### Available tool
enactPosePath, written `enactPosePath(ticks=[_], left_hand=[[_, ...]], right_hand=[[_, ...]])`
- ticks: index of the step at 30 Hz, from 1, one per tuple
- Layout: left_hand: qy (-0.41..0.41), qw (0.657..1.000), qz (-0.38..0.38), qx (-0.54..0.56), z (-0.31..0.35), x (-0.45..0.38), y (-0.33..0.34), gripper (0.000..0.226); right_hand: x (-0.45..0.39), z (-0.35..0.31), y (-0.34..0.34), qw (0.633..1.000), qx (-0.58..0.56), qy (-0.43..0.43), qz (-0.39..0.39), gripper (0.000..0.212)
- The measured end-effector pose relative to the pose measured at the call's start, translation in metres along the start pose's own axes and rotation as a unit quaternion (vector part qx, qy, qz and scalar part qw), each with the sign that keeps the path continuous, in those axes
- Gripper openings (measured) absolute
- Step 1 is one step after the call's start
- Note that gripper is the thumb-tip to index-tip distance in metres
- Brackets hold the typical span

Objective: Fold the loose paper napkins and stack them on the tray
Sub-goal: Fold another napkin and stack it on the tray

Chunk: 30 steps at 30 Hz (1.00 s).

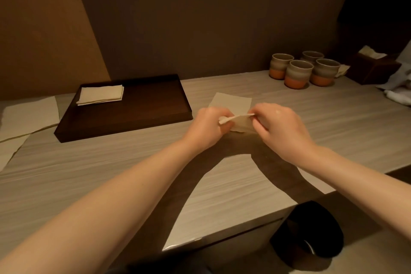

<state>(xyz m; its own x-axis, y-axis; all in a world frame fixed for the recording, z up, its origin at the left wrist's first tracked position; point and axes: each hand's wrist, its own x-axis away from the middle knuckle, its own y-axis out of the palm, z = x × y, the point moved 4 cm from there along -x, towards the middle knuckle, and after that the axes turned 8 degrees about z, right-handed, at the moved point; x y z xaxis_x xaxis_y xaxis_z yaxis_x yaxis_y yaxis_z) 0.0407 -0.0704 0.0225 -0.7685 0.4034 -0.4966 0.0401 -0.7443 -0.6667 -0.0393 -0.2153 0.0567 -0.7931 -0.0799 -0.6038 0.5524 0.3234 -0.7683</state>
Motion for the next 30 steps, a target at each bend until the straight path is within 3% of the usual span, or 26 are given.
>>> enactPosePath(ticks=[3, 6, 10, 15, 18, 23, 26, 30], left_hand=[[-0.047, 0.997, 0.037, 0.051, -0.002, 0.001, -0.02, 0.01], [-0.06, 0.994, 0.049, 0.083, -0.002, 0.01, -0.044, 0.018], [-0.102, 0.987, 0.053, 0.108, -0.007, 0.03, -0.077, 0.006], [-0.128, 0.983, 0.037, 0.13, -0.008, 0.075, -0.125, 0.016], [-0.158, 0.981, 0.018, 0.115, -0.012, 0.105, -0.154, 0.007], [-0.207, 0.971, -0.037, 0.109, -0.03, 0.15, -0.191, 0.012], [-0.235, 0.968, -0.053, 0.075, -0.049, 0.173, -0.203, 0.009], [-0.246, 0.966, -0.073, 0.004, -0.073, 0.194, -0.21, 0.022]], right_hand=[[-0.01, -0.013, -0.016, 0.998, -0.05, 0.008, 0.049, 0.015], [-0.017, -0.032, -0.028, 0.99, -0.12, 0.023, 0.075, 0.016], [-0.02, -0.059, -0.034, 0.98, -0.178, 0.05, 0.074, 0.016], [-0.017, -0.087, -0.029, 0.964, -0.246, 0.083, 0.05, 0.012], [-0.01, -0.105, -0.018, 0.953, -0.288, 0.098, 0.014, 0.015], [0.013, -0.131, 0.012, 0.919, -0.346, 0.167, -0.094, 0.023], [0.029, -0.144, 0.037, 0.911, -0.317, 0.195, -0.179, 0.03], [0.051, -0.152, 0.067, 0.906, -0.273, 0.181, -0.268, 0.033]])
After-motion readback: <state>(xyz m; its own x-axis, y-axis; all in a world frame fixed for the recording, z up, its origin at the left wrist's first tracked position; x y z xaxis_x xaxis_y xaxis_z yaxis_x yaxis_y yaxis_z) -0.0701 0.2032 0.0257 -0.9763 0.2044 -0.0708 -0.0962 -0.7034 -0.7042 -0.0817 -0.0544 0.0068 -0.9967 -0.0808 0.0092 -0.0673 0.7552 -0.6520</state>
